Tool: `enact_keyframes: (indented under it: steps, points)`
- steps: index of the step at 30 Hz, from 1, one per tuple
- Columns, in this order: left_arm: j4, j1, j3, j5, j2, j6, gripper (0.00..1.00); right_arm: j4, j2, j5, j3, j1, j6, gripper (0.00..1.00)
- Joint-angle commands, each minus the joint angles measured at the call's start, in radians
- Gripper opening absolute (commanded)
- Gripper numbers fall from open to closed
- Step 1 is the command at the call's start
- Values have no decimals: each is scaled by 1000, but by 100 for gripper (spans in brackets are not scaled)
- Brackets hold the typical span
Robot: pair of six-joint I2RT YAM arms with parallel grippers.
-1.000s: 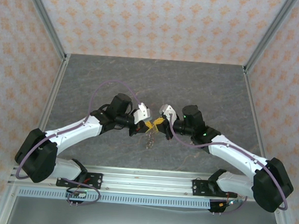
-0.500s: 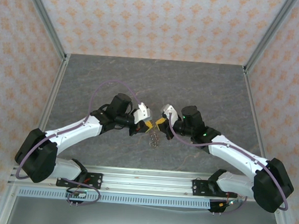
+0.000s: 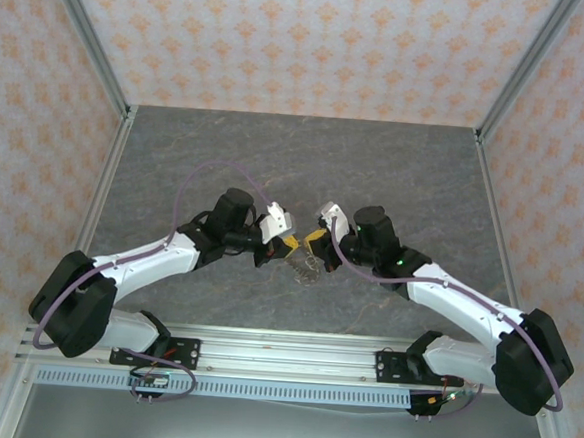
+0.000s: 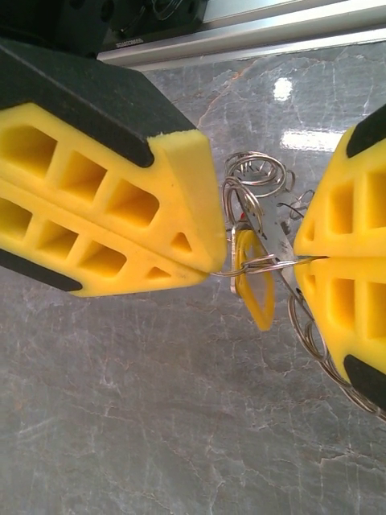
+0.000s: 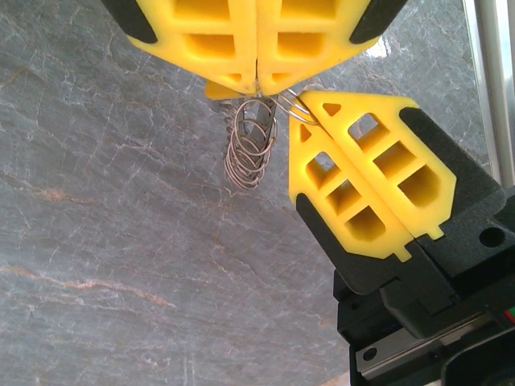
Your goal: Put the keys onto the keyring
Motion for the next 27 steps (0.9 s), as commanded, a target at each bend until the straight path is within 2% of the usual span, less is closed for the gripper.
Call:
enact_keyframes:
  steps: [1, 6, 10, 27]
  points:
    - [77, -9, -41, -30, -12, -40, 0, -16, -5, 62, 45, -8, -6, 0]
    - [120, -17, -68, -54, 1, -60, 0, -23, -11, 41, 54, -7, -16, 0]
    - [126, -21, -65, -57, -2, -64, 7, -27, -11, 2, 63, -7, -18, 0]
    - [59, -28, -28, -52, -54, -39, 22, -70, -9, -8, 86, 7, -45, 0]
